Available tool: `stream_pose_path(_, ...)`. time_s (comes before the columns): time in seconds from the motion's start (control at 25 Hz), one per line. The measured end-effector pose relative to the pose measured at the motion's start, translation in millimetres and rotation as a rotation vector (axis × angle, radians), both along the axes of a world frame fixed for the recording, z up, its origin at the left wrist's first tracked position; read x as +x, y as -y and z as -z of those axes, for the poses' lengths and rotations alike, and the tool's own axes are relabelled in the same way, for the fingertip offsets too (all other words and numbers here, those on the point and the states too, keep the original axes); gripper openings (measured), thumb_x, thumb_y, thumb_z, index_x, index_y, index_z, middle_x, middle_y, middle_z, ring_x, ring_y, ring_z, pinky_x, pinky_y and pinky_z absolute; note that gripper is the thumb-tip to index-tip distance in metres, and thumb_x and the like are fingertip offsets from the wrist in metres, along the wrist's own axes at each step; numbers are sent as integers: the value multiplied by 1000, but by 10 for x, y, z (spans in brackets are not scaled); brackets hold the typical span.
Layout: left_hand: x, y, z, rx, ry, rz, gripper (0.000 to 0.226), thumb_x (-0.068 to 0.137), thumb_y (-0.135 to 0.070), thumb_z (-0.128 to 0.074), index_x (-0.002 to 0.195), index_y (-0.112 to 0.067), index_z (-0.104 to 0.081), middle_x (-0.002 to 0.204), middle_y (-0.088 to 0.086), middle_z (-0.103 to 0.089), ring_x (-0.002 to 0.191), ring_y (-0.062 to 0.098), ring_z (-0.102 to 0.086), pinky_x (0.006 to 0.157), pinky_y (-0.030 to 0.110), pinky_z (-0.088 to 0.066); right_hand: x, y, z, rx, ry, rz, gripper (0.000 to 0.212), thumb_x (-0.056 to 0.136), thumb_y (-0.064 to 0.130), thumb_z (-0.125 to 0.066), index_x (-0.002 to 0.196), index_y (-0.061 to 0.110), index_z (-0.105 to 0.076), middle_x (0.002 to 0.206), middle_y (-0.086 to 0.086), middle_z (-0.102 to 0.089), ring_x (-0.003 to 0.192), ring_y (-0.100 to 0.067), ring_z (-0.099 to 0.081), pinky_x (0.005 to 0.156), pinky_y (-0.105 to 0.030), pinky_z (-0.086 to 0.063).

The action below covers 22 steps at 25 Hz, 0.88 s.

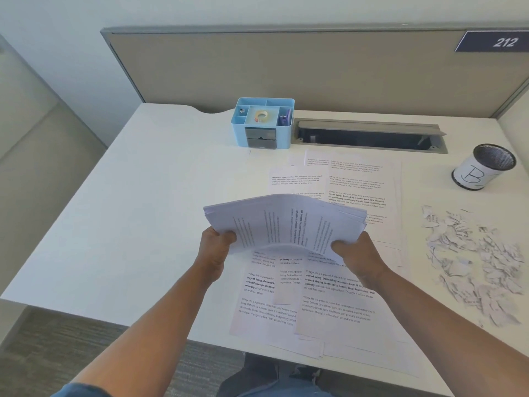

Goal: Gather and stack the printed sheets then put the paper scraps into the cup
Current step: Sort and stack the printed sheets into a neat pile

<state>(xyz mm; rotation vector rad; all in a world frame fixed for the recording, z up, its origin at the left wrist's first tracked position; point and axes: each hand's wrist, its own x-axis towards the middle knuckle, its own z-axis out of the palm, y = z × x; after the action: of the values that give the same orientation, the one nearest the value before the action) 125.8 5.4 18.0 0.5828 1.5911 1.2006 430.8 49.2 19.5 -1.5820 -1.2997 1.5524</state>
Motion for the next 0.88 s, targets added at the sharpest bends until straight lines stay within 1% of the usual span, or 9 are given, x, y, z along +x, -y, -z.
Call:
stream_pose_path(0.08,-7,-12,25,-6,7,4,39,59,-3,-51,91,-12,-72,89,-2,-77,88,22,-66,82,35,-52,1,-8,41,0,-1,-14,37,91,-3,-55,109,25,-71,108,-4,-77,105,-36,-69,84,-50,-58)
stream_pose_path(0.16,-7,12,71,-14,2,15,40,59,-3,-51,91,-12,-73,88,-3,-78,90,25,-66,83,35,-52,-8,2,51,-21,-8,-18,37,91,-3,-56,112,24,-69,108,-2,-76,111,-35,-67,81,-43,-57)
stream_pose_path(0.24,-25,10,110,-20,-8,10,41,59,-3,-51,93,-10,-73,90,-1,-78,93,27,-66,87,38,-52,-9,1,39,-26,-12,-9,36,92,-3,-56,109,26,-69,109,-1,-76,110,-31,-67,80,-41,-57)
stream_pose_path(0.32,-51,-6,132,-17,-10,10,41,60,-3,-52,94,-10,-73,92,1,-78,93,27,-67,91,41,-53,-10,-9,61,-31,-4,2,36,92,-2,-56,107,28,-70,110,0,-77,109,-29,-68,91,-46,-58)
stream_pose_path(0.44,-85,7,147,-21,0,39,39,61,-4,-55,95,-11,-74,93,1,-78,95,28,-67,93,43,-52,-19,-11,112,-52,-3,-9,38,90,-2,-58,113,25,-70,110,0,-77,112,-28,-68,99,-53,-56)
stream_pose_path(0.56,-126,12,173,-35,8,88,36,63,-4,-66,97,-13,-75,96,1,-79,96,28,-69,92,41,-52,-40,-1,121,-65,1,-16,39,90,-1,-59,123,18,-69,112,0,-75,112,-25,-67,100,-51,-55)
stream_pose_path(0.68,-159,30,207,-54,0,145,30,78,-2,-82,102,-19,-76,103,-2,-80,104,26,-68,99,42,-50,-50,-2,121,-67,-9,-6,41,87,5,-63,125,19,-67,112,1,-75,112,-23,-67,100,-51,-55)
stream_pose_path(0.76,-173,40,230,-70,-51,141,23,90,-3,-76,102,-22,-75,101,-7,-80,105,24,-67,98,41,-48,-34,-17,118,-69,-17,-16,41,84,10,-66,123,22,-67,111,1,-76,112,-23,-67,100,-52,-55)
stream_pose_path(0.88,-206,-10,182,-64,-154,152,20,93,-5,-74,103,-21,-75,100,-8,-80,106,23,-71,95,37,-52,-15,-55,49,-70,-6,-45,31,94,4,-63,115,27,-70,113,5,-75,112,-19,-67,103,-47,-52)
